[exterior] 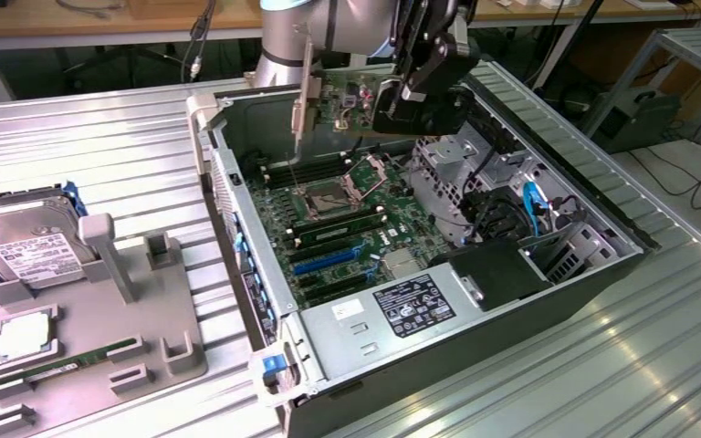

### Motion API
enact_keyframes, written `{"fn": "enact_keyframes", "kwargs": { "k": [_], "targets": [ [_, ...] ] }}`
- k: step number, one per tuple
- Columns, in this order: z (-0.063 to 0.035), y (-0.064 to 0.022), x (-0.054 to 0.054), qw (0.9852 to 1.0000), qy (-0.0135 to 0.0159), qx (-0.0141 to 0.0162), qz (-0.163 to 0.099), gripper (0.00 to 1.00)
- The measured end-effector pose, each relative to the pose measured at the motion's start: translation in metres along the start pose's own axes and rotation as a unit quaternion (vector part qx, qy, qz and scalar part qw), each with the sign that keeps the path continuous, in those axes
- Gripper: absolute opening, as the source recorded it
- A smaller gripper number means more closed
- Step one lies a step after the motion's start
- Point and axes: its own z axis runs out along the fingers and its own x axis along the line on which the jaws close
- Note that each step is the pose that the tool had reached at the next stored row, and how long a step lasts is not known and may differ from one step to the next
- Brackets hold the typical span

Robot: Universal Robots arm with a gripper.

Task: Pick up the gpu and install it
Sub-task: 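Insert the gpu into the slot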

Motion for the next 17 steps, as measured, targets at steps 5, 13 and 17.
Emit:
{"fn": "enact_keyframes", "kwargs": {
  "k": [5, 13, 17],
  "targets": [
    [0.0064, -0.0006, 0.0, 0.9961, 0.0012, 0.0185, -0.086, 0.28],
    [0.0156, -0.0014, 0.0, 0.994, 0.0016, 0.0231, -0.107, 0.28],
    [0.018, -0.0016, 0.0, 0.9919, 0.0027, 0.0228, -0.125, 0.28]
  ]
}}
